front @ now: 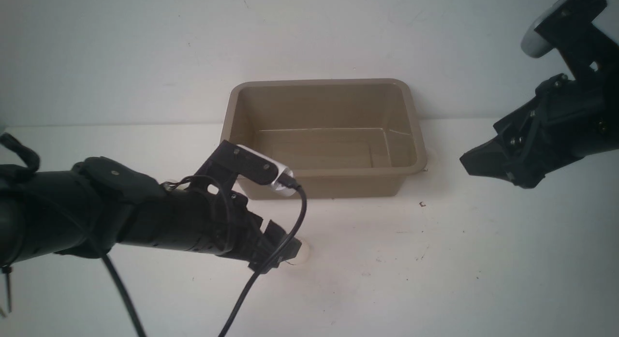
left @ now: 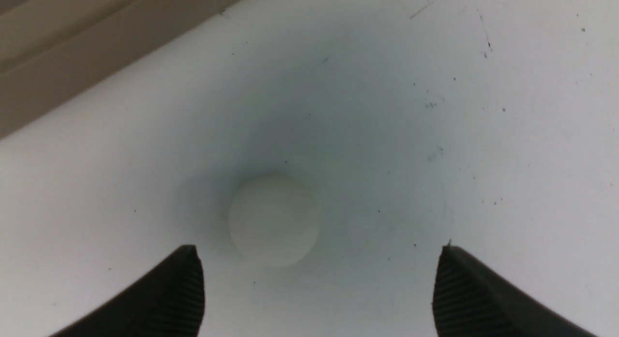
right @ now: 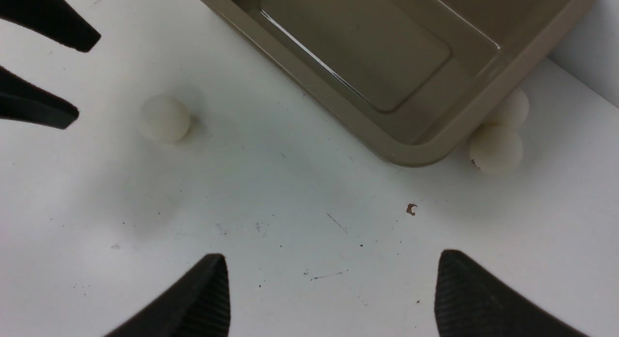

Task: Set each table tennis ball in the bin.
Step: Use the left arm to clamp the table tennis ball closest to it

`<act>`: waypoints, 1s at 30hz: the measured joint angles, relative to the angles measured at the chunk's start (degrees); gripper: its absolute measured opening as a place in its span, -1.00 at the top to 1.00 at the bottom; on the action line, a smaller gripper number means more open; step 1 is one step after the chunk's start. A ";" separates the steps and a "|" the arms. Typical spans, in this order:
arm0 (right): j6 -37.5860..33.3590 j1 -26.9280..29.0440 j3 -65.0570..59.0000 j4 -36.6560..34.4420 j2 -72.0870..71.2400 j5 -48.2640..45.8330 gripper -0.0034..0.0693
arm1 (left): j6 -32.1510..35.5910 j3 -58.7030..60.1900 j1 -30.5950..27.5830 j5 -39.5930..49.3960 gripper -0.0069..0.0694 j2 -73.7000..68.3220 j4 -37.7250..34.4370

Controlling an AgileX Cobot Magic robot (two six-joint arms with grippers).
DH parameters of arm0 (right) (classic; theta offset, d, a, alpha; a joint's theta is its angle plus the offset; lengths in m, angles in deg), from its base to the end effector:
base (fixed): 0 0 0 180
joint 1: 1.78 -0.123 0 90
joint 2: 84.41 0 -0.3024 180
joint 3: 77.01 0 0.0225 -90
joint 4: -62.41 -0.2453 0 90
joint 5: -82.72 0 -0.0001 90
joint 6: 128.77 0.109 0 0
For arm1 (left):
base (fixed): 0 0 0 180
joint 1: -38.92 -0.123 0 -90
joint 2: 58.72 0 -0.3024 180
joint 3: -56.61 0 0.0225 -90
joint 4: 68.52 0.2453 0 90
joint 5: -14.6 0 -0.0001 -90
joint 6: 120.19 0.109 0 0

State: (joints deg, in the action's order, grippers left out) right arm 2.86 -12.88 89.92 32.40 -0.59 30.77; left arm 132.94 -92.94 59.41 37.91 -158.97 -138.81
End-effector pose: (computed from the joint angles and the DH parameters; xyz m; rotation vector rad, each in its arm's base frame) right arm 0.2580 0.0944 0.3347 -0.9860 2.2499 0.3776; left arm 0.2863 -0.1504 0.2014 0.6937 2.3269 -0.5899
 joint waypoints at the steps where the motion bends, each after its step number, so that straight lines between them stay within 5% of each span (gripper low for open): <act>1: 0.02 0.00 0.00 0.05 0.00 0.00 -0.51 | -0.21 -0.45 0.24 -0.28 -0.68 -0.68 -0.57; 30: 0.27 0.00 0.00 1.33 0.00 0.40 -0.51 | 0.80 -4.31 2.43 -4.38 -0.68 -9.60 -1.80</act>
State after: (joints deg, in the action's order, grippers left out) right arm 3.12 -12.88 89.92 33.72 -0.59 31.17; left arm 133.74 -97.25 61.84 33.53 -168.57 -140.62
